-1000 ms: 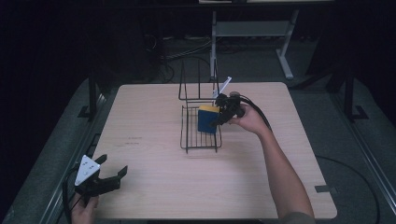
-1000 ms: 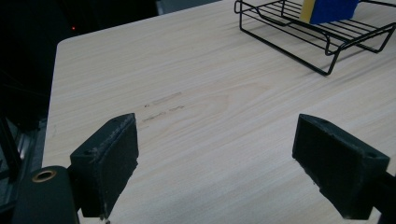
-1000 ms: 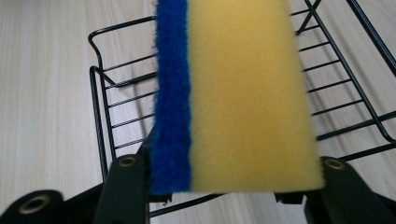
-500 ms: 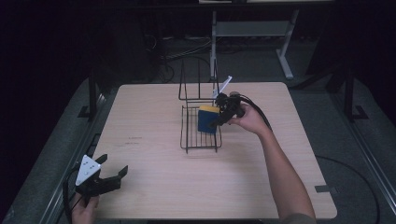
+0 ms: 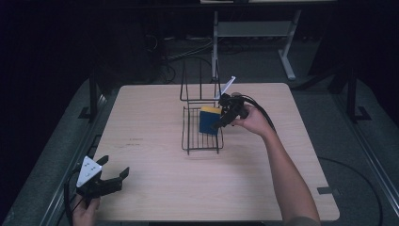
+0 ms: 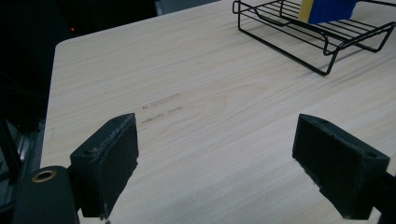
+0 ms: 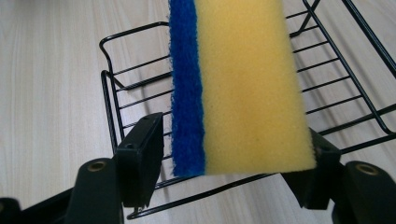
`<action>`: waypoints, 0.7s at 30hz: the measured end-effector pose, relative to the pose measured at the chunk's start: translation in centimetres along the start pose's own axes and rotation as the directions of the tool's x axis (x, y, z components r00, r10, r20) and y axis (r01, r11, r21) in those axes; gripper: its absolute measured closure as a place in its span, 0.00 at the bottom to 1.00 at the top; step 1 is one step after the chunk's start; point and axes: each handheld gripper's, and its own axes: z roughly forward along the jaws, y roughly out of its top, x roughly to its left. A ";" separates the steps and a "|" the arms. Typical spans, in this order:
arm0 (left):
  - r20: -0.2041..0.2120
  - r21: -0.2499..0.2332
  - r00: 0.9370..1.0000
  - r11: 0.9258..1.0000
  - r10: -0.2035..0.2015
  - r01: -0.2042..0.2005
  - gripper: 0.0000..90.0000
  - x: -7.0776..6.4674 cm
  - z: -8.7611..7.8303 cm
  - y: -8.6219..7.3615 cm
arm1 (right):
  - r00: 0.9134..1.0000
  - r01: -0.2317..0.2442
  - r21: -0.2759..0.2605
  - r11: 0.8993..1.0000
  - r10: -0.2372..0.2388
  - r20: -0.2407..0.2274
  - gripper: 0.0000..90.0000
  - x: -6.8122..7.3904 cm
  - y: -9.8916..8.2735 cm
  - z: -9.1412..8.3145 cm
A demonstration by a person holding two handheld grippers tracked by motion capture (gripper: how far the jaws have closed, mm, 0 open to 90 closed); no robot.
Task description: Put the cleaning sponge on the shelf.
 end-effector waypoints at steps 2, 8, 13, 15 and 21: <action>0.000 -0.002 1.000 1.000 -0.002 0.002 0.15 0.0 0.0 0.0 | 1.000 -0.001 0.001 1.000 0.001 0.003 0.38 0.0 0.0 0.0; 0.001 -0.002 1.000 1.000 0.002 -0.002 0.15 -0.1 0.0 0.0 | 1.000 0.000 0.009 1.000 0.000 0.007 0.33 0.2 0.0 0.1; 0.000 -0.002 1.000 1.000 0.002 -0.002 0.15 -0.1 0.0 0.1 | 1.000 -0.004 0.000 1.000 0.004 0.010 0.31 0.3 -0.3 0.0; 0.001 -0.002 1.000 1.000 0.002 -0.002 0.15 -0.1 0.0 0.1 | 1.000 -0.008 0.007 1.000 0.007 0.016 0.29 0.4 -0.5 -0.1; 0.004 0.000 1.000 1.000 0.005 -0.005 0.15 -0.2 0.1 0.1 | 1.000 -0.021 0.008 1.000 0.021 0.013 0.29 0.4 -1.2 -0.2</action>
